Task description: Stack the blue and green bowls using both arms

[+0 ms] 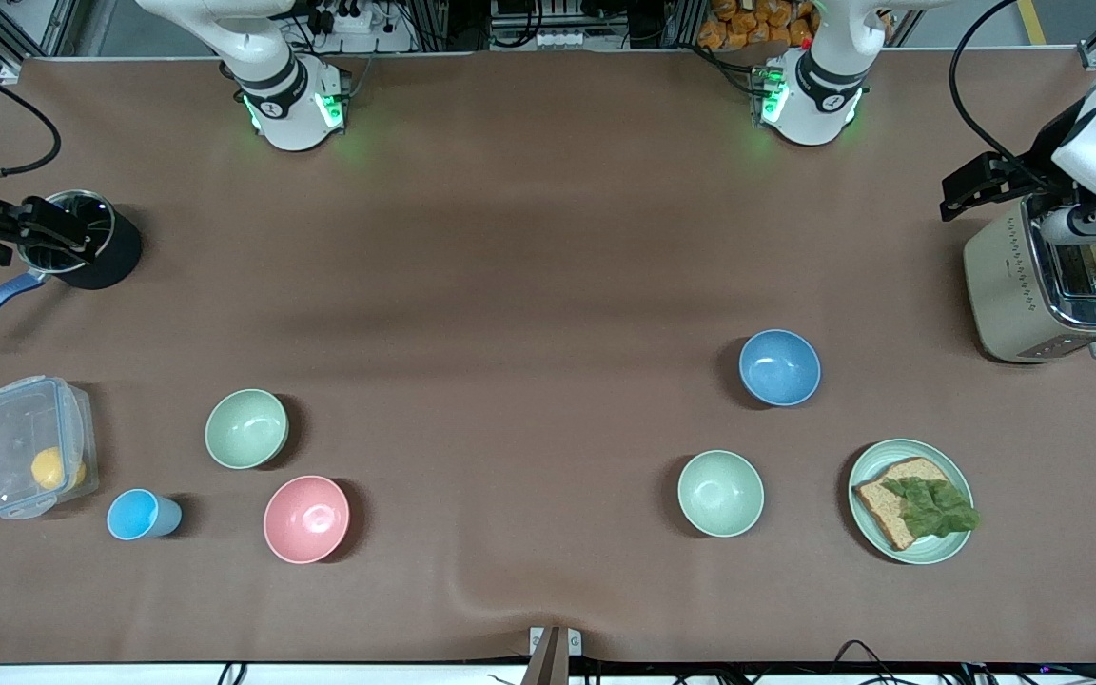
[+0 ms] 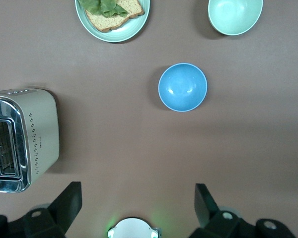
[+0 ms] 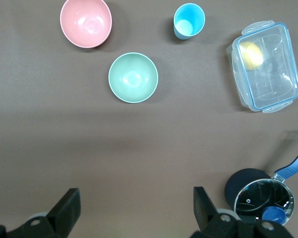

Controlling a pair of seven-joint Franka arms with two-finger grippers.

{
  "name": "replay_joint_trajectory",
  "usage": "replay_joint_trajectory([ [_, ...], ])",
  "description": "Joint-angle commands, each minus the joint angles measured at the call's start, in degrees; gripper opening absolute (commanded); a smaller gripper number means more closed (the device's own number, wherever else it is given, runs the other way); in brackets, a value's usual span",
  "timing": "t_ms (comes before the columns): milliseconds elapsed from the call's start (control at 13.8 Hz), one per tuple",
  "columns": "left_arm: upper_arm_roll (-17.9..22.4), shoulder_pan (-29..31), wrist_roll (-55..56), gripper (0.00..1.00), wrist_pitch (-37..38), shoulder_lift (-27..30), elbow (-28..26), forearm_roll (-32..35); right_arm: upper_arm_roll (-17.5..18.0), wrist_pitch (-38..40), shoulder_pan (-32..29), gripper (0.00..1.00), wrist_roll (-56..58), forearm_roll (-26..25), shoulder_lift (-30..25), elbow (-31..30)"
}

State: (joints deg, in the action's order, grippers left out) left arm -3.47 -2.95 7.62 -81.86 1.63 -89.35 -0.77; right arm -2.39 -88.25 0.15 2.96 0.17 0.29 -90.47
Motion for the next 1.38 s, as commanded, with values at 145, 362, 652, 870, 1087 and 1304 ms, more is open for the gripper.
replay_joint_trajectory([
  [145, 0.1, 0.4, -0.2, 1.00, -0.8, 0.8, -0.7, 1.3, 1.5, 1.4, -1.5, 1.00, -0.8, -1.1, 0.8, 1.7],
  [362, 0.2, 0.3, 0.1, 1.00, -1.1, -1.1, 0.3, 2.3, 1.4, 1.2, -1.4, 1.00, -0.8, -1.2, 0.9, 1.8],
  [652, 0.1, 0.2, 0.5, 1.00, -2.4, -6.3, -0.6, 4.7, 0.6, -3.2, -1.0, 1.00, -0.8, -1.0, 4.3, 1.7],
  [870, 0.0, 1.0, 2.3, 1.00, -10.7, -10.2, -5.2, 4.7, 0.7, -8.1, -1.4, 1.00, -0.9, -0.2, 12.0, 1.7],
  [1087, -0.4, 0.3, 8.6, 1.00, -25.1, -10.2, -16.7, 4.6, 0.7, -15.6, -1.8, 1.00, -0.7, 1.4, 19.3, 1.8],
  [1304, -0.5, 1.0, 9.3, 1.00, -34.5, -11.9, -23.4, 4.8, 0.6, -18.2, -1.6, 1.00, -0.7, 5.7, 27.3, 3.0],
])
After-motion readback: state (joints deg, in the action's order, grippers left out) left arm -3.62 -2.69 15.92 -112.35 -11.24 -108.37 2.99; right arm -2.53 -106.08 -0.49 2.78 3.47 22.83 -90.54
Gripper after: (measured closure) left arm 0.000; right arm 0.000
